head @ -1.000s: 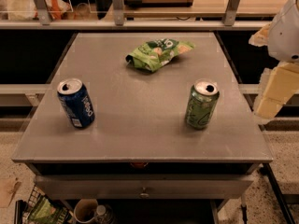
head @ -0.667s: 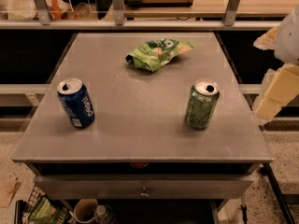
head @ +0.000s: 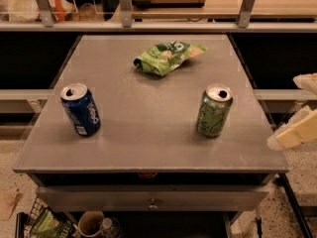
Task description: Knock green can over
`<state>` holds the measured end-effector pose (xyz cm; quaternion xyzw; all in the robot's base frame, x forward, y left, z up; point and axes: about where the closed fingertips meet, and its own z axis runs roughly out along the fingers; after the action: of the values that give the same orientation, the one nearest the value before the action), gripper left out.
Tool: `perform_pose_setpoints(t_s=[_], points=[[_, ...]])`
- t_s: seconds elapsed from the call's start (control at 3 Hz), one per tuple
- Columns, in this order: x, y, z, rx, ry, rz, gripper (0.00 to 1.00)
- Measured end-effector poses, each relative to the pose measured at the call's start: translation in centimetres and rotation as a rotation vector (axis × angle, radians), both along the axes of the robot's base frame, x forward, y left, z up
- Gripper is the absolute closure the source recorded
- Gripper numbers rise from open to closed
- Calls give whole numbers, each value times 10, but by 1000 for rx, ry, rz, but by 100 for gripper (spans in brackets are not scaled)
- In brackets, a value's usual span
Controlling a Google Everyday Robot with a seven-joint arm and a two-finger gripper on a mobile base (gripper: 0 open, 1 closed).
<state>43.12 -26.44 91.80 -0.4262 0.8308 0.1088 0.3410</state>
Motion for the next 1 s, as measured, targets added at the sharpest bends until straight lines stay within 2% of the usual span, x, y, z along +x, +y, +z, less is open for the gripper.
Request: perform_pose_setpoints(t_s=[0.33,0.67,1.0], points=[[-5,-4,0,159,-90,-13,0],[-12,8,7,317,-150,12,0],[-19,25,9,358,-166,57,0]])
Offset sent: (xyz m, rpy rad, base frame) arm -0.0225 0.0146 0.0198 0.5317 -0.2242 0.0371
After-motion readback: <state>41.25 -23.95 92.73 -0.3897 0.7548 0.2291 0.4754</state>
